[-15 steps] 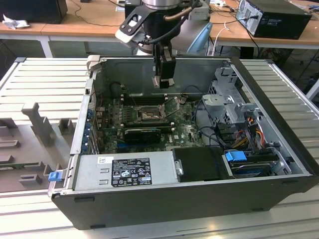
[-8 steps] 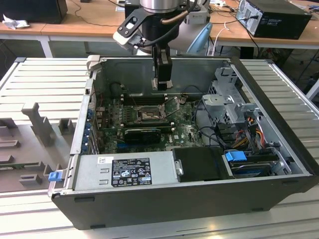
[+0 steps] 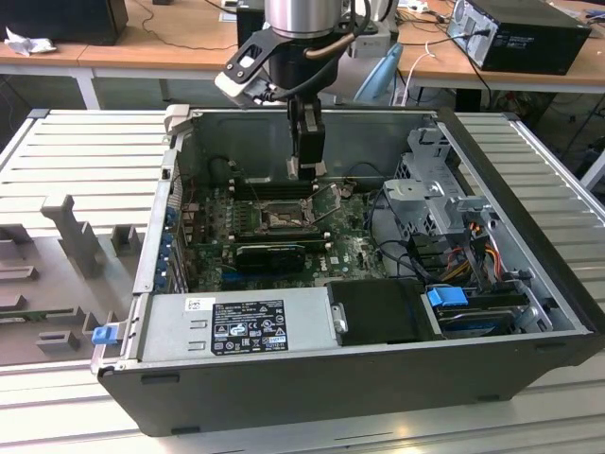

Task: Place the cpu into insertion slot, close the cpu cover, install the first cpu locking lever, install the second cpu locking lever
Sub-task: 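Place the cpu into insertion slot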

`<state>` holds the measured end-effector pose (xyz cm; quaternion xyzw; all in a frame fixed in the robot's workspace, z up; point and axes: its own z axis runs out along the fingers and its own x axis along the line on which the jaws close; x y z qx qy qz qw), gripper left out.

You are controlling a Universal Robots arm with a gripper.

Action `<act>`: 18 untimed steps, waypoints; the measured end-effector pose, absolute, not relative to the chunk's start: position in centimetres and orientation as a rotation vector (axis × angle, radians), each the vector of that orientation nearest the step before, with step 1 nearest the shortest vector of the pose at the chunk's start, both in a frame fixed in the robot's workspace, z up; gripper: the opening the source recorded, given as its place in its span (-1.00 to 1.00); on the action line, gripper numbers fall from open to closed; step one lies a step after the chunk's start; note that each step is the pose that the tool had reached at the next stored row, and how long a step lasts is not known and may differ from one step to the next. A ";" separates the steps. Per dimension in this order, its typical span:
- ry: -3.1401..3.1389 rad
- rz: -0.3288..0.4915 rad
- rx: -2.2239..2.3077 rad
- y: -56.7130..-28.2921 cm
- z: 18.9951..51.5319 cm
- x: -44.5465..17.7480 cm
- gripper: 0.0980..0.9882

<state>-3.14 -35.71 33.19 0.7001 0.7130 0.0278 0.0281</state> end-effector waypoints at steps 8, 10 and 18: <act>2.201 0.086 2.161 -35.7 32.7 -3.1 -0.03; 2.201 0.086 2.161 -35.7 32.6 -3.1 -0.03; 2.201 0.086 2.161 -35.7 32.4 -3.1 -0.03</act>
